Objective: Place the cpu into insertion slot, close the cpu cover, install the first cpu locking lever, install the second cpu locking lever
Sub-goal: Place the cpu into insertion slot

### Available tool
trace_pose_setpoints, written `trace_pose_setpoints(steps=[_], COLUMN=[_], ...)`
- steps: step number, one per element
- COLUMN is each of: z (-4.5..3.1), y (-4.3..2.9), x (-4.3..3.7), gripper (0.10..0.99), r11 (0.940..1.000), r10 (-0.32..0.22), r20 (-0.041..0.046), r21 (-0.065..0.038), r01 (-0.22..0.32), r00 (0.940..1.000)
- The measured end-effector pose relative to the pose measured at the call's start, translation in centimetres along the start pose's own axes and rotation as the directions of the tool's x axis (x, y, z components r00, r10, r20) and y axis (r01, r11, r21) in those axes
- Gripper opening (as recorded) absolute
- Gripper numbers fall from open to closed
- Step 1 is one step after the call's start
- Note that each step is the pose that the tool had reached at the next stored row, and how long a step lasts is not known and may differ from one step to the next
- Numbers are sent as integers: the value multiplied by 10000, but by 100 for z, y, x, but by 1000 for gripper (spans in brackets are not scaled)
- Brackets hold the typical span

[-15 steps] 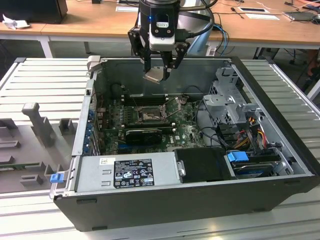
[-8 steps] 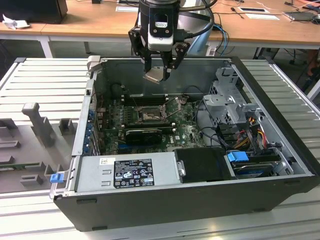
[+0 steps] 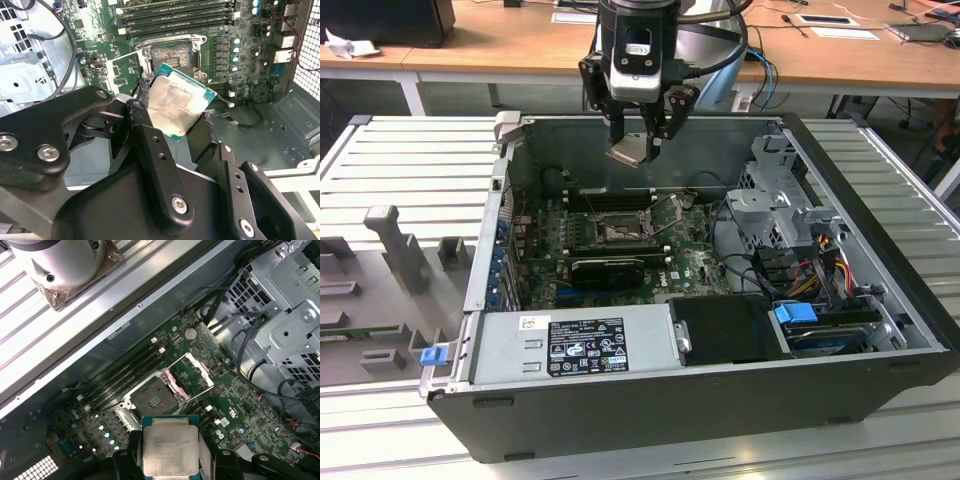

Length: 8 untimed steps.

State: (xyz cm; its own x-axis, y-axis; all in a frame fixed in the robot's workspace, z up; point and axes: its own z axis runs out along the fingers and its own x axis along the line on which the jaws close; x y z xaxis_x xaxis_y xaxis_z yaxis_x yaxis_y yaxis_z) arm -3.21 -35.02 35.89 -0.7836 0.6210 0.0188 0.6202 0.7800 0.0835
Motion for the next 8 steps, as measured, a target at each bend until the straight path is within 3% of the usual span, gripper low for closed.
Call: trace_pose_setpoints(steps=[8], z=[1], y=[0], x=[0], gripper=[541], r11=[9992], r10=[403], r20=[33], r21=[-8], r01=[-403], r00=[9992])
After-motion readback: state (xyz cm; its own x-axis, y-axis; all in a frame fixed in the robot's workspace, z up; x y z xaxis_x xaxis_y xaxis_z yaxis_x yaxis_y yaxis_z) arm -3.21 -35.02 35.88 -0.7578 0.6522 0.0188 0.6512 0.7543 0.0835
